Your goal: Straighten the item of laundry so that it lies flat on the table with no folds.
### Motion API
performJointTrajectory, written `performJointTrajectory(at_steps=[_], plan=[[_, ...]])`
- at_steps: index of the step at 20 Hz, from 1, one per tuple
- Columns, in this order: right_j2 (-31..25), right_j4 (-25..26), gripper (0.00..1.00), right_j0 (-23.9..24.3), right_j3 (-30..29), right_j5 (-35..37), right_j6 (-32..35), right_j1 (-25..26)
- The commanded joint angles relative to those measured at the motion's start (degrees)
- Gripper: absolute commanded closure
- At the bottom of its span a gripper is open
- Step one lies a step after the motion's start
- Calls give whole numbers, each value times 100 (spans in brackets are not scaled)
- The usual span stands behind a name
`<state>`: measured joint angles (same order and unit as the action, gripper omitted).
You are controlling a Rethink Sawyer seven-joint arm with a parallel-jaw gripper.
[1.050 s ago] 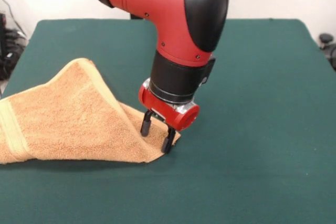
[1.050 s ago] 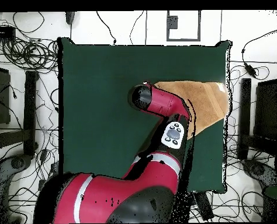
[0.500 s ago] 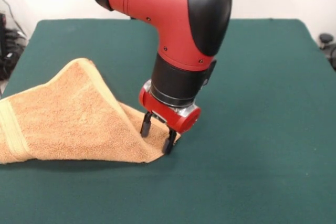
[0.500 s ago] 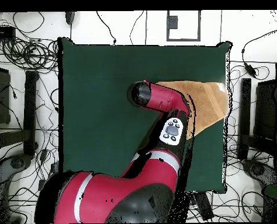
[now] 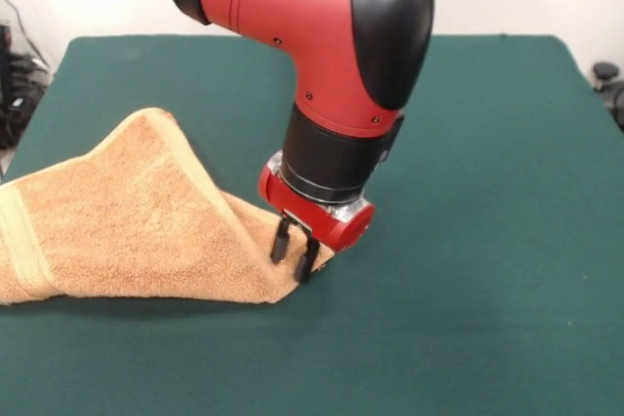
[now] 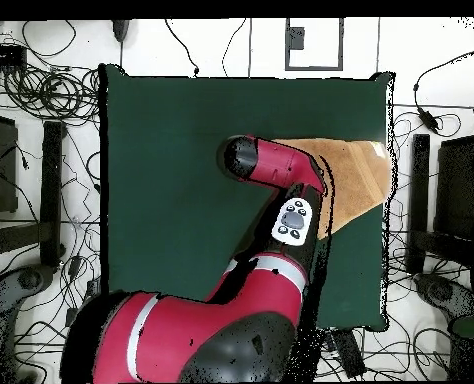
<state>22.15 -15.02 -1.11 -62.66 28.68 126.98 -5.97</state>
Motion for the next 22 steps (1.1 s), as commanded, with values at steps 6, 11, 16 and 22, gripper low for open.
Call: performJointTrajectory(at_steps=[6, 11, 16, 22], plan=[[-317, 86, 100, -316, -300, 303, 822, 373], [-396, 102, 100, -306, -507, 357, 719, 206], [-1144, 104, 100, 64, -2153, 900, -153, -1247], [-1102, 166, 100, 7, -2776, 1507, -147, -2004]])
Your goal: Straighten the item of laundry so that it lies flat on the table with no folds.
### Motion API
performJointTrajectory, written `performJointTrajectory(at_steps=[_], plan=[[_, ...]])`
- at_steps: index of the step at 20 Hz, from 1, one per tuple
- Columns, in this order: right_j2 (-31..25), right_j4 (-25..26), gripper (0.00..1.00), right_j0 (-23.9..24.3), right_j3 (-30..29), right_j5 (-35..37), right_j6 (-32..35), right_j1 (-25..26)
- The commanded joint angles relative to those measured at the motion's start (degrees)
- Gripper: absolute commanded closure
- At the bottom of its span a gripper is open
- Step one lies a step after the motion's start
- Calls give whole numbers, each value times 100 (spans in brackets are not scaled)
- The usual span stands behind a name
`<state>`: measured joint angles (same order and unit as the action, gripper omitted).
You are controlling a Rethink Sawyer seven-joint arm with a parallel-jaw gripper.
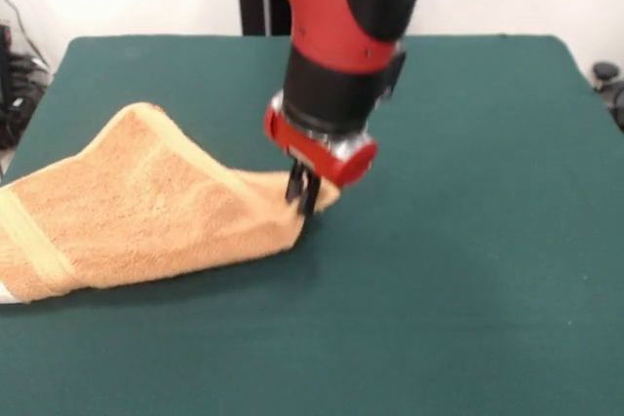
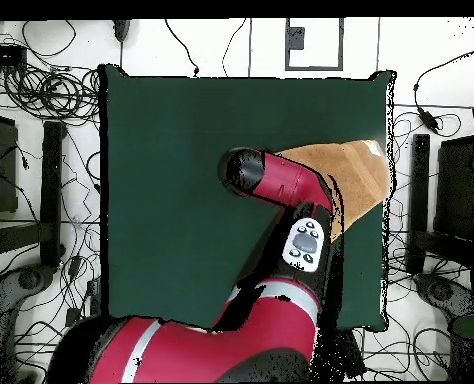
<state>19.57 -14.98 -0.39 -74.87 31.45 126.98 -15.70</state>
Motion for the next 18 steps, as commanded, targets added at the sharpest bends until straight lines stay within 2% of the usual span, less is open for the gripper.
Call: performJointTrajectory(at_steps=[1, 7, 11, 18], plan=[[-811, 185, 100, -92, -1579, 1291, -135, -1094], [-506, 424, 100, -317, -1576, 1701, 47, -1451], [-213, 620, 100, -536, -1528, 2320, 295, -1829], [-26, 778, 100, -781, -1471, 3050, 608, -2241]])
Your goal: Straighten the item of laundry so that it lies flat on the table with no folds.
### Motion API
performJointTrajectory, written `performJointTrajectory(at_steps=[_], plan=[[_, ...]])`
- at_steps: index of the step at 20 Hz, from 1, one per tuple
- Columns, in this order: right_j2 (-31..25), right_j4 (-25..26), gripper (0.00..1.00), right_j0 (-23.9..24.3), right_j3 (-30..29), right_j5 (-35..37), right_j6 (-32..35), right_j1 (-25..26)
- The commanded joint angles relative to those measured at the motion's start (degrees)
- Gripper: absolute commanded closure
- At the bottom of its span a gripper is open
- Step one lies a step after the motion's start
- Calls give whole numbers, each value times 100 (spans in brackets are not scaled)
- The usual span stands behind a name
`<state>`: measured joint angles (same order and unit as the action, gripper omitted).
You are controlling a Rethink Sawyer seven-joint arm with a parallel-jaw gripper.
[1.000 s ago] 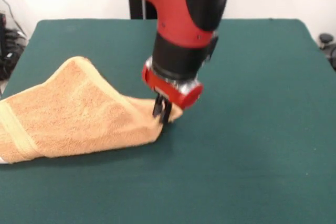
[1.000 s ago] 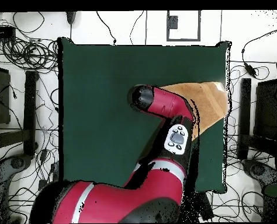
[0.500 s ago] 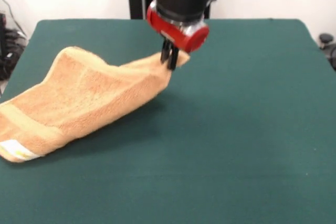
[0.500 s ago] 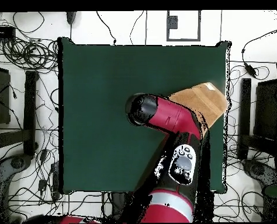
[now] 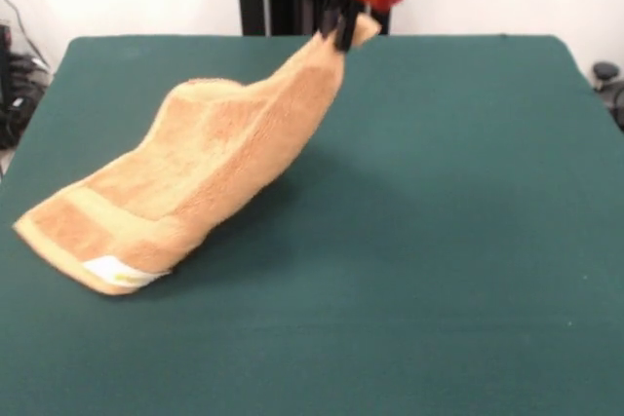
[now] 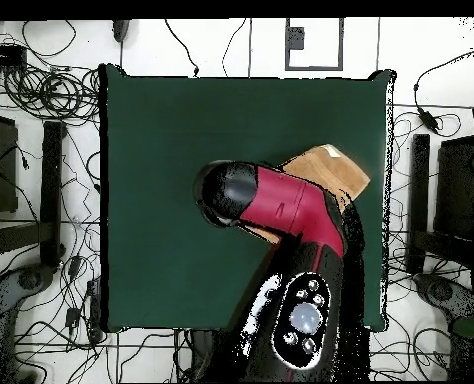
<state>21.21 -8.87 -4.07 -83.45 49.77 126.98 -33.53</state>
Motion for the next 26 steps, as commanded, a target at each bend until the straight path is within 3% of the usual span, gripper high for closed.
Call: performJointTrajectory(at_steps=[1, 12, 19, 26], plan=[[-192, 152, 100, -449, -657, 1237, 663, -503], [-488, -21, 100, -317, -943, 464, 579, -742], [-579, -55, 100, -167, -943, 434, 483, -820], [-1180, -637, 100, 94, -1571, -1509, 741, -473]])
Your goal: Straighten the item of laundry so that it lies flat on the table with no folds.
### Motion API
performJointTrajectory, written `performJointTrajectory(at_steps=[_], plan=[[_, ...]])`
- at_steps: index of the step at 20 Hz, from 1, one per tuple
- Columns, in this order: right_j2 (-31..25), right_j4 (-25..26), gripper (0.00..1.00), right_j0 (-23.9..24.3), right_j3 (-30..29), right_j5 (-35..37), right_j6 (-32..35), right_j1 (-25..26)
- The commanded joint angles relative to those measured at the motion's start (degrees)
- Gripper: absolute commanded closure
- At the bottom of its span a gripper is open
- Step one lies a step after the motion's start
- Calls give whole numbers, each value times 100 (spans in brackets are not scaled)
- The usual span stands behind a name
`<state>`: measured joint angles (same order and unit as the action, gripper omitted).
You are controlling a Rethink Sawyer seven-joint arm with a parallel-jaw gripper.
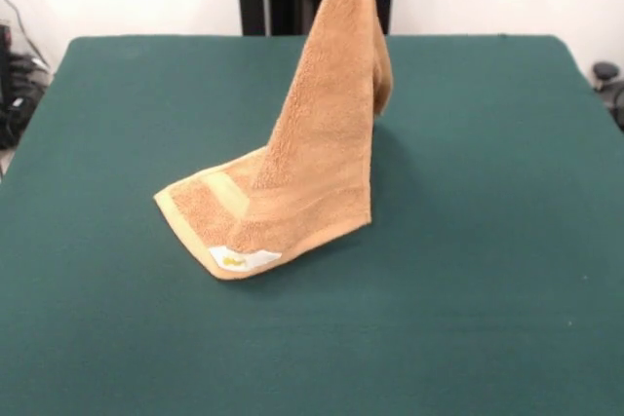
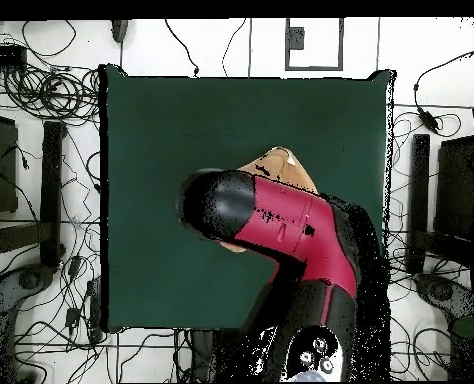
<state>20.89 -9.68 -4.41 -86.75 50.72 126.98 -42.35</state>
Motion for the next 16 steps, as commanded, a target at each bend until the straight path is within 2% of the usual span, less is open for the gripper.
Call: performJointTrajectory(at_steps=[1, 8, 16], plan=[[-1209, -626, 100, 135, -1311, -1857, 838, 450], [-1484, -1114, 100, 190, -1677, -2901, 1338, 527], [-1806, -1480, 100, 345, -1901, -3129, 1204, 632]])
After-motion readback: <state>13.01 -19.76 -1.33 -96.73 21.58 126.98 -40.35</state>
